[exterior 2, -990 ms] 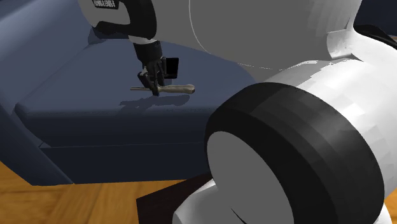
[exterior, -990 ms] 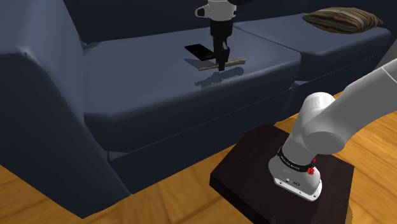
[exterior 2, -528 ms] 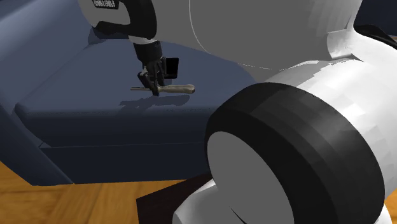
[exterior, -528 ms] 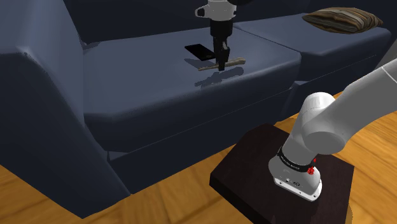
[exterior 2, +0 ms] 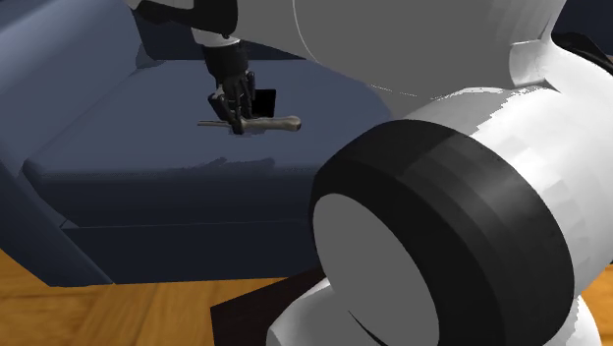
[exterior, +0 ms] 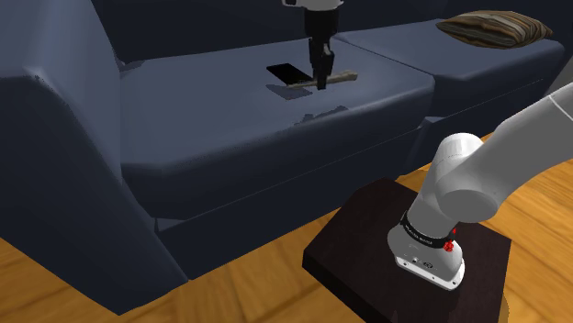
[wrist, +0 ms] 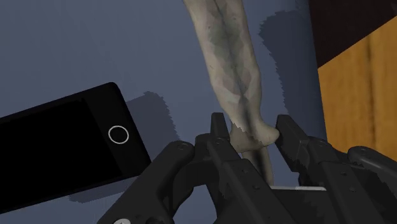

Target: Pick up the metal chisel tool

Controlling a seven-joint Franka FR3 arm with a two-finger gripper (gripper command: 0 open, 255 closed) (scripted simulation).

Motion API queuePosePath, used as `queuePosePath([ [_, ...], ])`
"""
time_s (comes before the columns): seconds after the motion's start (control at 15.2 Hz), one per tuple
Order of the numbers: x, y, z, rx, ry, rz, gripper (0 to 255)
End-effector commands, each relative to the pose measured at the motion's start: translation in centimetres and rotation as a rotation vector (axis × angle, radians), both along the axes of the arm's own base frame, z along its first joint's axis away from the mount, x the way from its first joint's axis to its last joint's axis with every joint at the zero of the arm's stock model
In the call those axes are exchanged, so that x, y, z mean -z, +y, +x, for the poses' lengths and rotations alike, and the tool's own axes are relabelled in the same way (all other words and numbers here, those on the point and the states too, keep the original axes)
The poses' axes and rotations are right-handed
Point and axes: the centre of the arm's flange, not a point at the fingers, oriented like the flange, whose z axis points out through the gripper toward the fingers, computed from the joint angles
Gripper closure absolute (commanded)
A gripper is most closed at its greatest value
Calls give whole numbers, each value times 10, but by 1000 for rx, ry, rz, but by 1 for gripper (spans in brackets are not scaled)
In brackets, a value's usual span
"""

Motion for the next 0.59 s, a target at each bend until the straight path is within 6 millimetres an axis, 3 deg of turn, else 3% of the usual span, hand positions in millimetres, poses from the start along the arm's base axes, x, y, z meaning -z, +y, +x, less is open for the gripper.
queuePosePath([
  [0.0,-11,0,0,0,0,0,255],
  [0.4,-43,0,0,0,0,0,255],
  [0.53,-44,0,0,0,0,0,255],
])
